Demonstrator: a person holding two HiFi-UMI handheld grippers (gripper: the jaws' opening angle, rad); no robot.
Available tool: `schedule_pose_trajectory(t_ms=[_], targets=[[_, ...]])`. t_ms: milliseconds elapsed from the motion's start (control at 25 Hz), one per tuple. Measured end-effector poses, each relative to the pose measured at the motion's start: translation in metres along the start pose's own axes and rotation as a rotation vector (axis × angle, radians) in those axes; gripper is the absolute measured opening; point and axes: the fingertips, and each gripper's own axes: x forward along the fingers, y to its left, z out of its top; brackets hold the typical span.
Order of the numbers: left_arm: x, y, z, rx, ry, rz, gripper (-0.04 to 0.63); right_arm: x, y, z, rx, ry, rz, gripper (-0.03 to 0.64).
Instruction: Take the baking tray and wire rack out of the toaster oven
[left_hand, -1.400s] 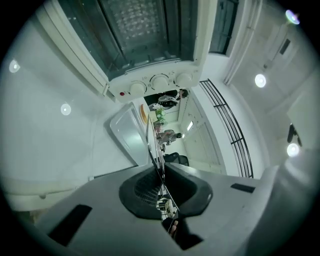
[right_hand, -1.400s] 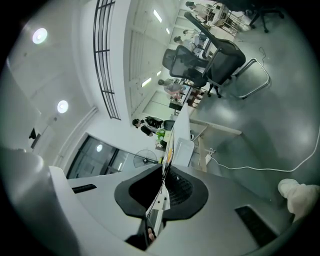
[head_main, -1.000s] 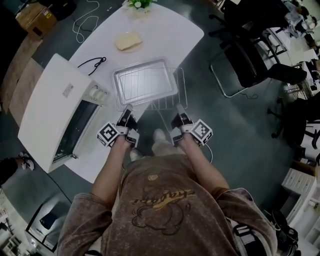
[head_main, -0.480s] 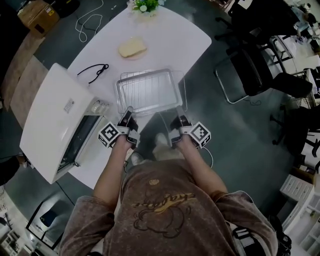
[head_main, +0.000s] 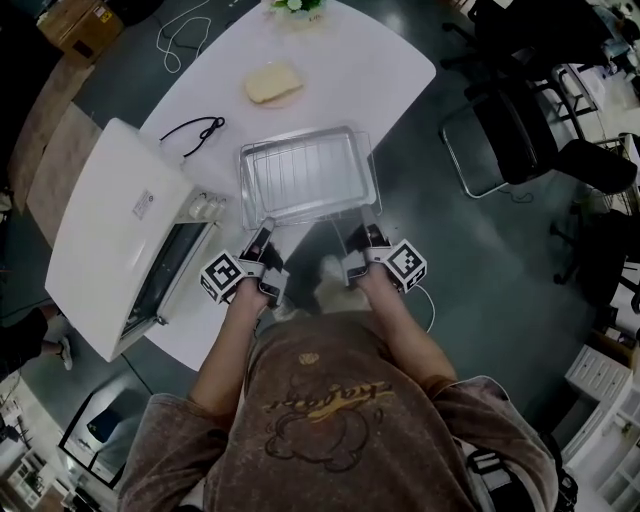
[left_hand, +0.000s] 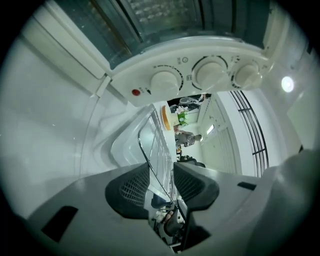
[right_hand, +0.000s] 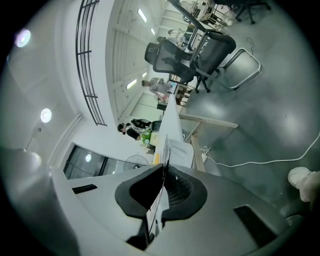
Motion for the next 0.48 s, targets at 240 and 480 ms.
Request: schedule_pose_trajectory(t_ms=[240, 480], targets=[[-0.016, -0.001, -0.023, -0.039, 0.054, 0.008, 0.132, -0.001, -0.006, 0.018, 0.013, -0.06, -0.016, 0.002], [-0.024, 0.004, -0.033, -0.052, 0.073, 0.024, 0.133, 0.005, -0.003, 0.016, -0.012, -0.058, 0.008, 0.003]])
